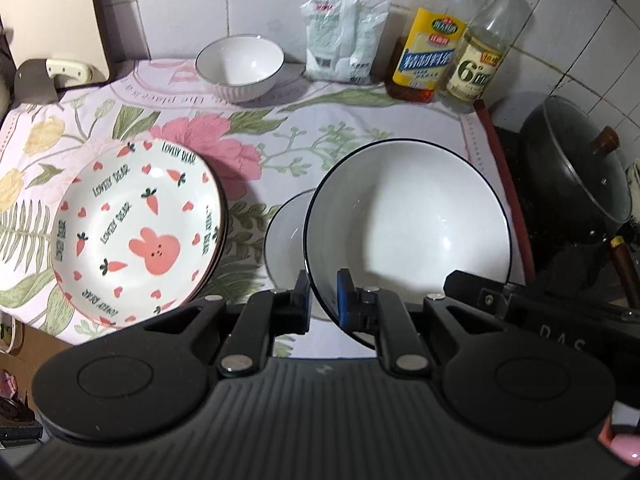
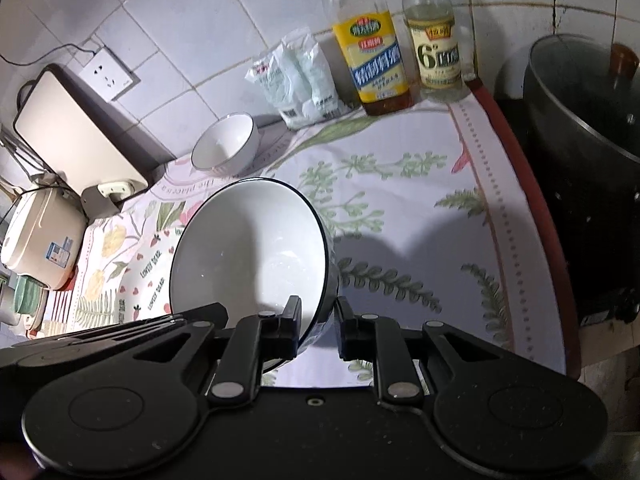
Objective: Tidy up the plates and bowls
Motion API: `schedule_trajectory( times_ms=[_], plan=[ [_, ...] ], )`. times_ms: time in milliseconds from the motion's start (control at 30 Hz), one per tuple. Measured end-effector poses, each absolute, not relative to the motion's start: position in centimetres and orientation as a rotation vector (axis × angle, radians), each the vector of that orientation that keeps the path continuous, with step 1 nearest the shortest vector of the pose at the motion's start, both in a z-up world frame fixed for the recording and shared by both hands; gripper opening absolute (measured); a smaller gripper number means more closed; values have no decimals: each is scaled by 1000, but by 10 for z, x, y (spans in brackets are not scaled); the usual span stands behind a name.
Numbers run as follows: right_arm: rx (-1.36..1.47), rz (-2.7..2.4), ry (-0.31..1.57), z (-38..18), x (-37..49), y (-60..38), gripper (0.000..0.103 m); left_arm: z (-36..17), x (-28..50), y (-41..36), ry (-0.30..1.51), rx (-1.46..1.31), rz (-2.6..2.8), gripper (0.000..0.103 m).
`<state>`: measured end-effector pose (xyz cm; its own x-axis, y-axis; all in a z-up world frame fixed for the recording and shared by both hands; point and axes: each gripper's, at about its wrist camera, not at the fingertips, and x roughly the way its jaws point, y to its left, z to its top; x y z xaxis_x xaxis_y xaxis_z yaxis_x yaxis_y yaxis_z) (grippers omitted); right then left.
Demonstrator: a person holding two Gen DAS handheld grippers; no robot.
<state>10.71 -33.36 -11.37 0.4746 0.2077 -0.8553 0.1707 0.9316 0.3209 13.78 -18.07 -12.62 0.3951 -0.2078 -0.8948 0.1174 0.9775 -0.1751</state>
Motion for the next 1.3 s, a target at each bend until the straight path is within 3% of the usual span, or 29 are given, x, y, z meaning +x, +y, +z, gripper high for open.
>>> schedule_trajectory(
  times_ms=[600, 933, 1300],
  plan=[
    [417, 23, 1243, -161, 145, -326, 23, -180, 163, -161, 1241, -183, -153, 11],
    [299, 41, 1310, -167, 165, -312, 29, -182, 176, -160, 1251, -210, -144, 12],
    [360, 75, 1287, -155, 165, -321, 35, -178, 181, -152, 1255, -228, -135, 15]
  ],
)
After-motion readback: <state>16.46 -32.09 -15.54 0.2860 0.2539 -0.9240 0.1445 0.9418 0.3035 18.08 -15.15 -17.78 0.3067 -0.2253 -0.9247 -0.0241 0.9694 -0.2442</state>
